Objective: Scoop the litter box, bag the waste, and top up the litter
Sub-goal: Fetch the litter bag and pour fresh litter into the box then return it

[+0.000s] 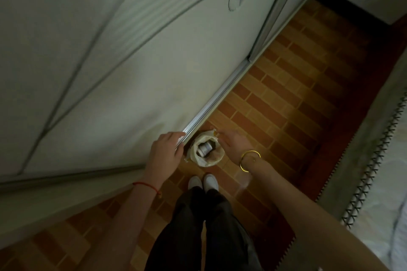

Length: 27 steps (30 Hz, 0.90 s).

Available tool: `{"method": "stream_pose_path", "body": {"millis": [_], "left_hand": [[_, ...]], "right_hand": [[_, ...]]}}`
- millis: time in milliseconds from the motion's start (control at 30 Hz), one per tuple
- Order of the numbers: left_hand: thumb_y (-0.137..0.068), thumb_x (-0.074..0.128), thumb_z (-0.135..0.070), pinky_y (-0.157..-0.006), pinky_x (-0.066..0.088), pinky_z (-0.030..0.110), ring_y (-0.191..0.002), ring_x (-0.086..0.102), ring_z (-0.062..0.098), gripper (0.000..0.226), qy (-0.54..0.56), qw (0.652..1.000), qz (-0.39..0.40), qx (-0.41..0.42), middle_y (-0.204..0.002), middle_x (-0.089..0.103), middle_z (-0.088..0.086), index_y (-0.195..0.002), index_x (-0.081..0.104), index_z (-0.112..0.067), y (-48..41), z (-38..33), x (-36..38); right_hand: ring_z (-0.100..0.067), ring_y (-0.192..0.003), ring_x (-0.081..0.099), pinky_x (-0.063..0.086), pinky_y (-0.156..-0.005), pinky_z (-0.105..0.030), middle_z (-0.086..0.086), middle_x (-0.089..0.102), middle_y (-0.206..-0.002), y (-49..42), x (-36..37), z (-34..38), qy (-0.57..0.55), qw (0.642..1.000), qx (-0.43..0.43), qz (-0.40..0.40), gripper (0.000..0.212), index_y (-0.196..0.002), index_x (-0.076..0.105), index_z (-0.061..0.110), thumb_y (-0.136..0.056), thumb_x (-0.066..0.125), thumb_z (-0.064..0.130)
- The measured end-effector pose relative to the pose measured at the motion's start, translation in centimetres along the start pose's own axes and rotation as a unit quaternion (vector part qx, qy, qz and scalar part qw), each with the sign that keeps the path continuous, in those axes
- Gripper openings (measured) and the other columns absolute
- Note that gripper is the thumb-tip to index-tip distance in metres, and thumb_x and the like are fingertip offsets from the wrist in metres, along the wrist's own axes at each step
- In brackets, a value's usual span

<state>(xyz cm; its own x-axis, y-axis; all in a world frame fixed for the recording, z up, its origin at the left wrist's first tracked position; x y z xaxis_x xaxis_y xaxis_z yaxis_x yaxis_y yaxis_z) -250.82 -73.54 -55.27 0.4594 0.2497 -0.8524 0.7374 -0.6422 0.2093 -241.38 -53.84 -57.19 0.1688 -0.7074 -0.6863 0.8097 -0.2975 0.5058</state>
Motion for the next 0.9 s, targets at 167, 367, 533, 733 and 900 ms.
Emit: {"method": "stream_pose_path", "body": {"millis": [167, 367, 533, 733, 900], "left_hand": [[-0.094, 0.050, -0.019, -0.089, 0.049, 0.040, -0.106, 0.059, 0.025, 0.032, 0.014, 1.000, -0.015, 0.009, -0.117, 0.067, 0.003, -0.124, 0.061, -0.017, 3.7, -2.3, -4.9], [-0.095, 0.053, -0.015, -0.095, 0.048, 0.043, -0.111, 0.057, 0.024, 0.032, 0.036, 0.999, -0.030, 0.004, -0.121, 0.065, 0.004, -0.126, 0.061, -0.016, 7.5, -4.8, -9.2], [-0.096, 0.048, -0.021, -0.096, 0.047, 0.045, -0.112, 0.057, 0.023, 0.033, 0.049, 0.997, -0.062, -0.009, -0.121, 0.065, 0.003, -0.126, 0.061, -0.016, 9.9, -7.0, -11.9], [-0.090, 0.032, -0.040, -0.093, 0.049, 0.046, -0.111, 0.058, 0.025, 0.051, 0.042, 0.992, -0.114, -0.041, -0.117, 0.066, 0.003, -0.121, 0.063, -0.014, 12.7, -9.8, -13.0], [-0.092, 0.036, -0.035, -0.094, 0.048, 0.042, -0.109, 0.059, 0.024, 0.044, 0.060, 0.981, -0.164, -0.084, -0.115, 0.066, 0.002, -0.119, 0.064, -0.015, 15.6, -13.0, -11.8]], "right_hand": [[-0.024, -0.125, 0.045, 0.035, -0.103, -0.035, -0.002, 0.056, -0.132, 4.5, -3.5, 3.8, 0.018, 0.999, -0.023, -0.028, 0.035, -0.130, 0.053, 0.023, -0.097, 0.047, 0.033], [-0.025, -0.125, 0.044, 0.035, -0.103, -0.035, -0.006, 0.056, -0.130, 8.8, -6.7, 7.0, 0.067, 0.996, -0.050, -0.035, 0.036, -0.130, 0.053, 0.016, -0.098, 0.045, 0.031], [-0.022, -0.129, 0.042, 0.035, -0.105, -0.035, -0.003, 0.053, -0.135, 11.0, -8.6, 8.0, 0.112, 0.989, -0.079, -0.054, 0.042, -0.135, 0.049, 0.019, -0.097, 0.043, 0.036], [-0.022, -0.125, 0.045, 0.036, -0.103, -0.036, 0.000, 0.056, -0.131, 13.1, -11.1, 8.0, 0.183, 0.972, -0.139, -0.048, 0.040, -0.133, 0.050, 0.022, -0.097, 0.044, 0.036], [-0.022, -0.128, 0.043, 0.034, -0.105, -0.035, -0.003, 0.055, -0.133, 14.8, -13.1, 7.0, 0.196, 0.961, -0.188, -0.042, 0.042, -0.134, 0.049, 0.020, -0.097, 0.043, 0.039]]}}
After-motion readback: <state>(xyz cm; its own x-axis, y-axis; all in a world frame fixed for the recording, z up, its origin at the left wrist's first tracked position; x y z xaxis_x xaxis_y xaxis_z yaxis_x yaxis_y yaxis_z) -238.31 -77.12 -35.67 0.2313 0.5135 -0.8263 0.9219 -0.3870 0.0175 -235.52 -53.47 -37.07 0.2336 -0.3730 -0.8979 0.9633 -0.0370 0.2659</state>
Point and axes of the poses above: each hand's wrist, its own y-axis away from the middle knuckle, its own x-axis out of the palm, z = x × y, the point moved 4 cm from there along -y, towards the middle knuckle
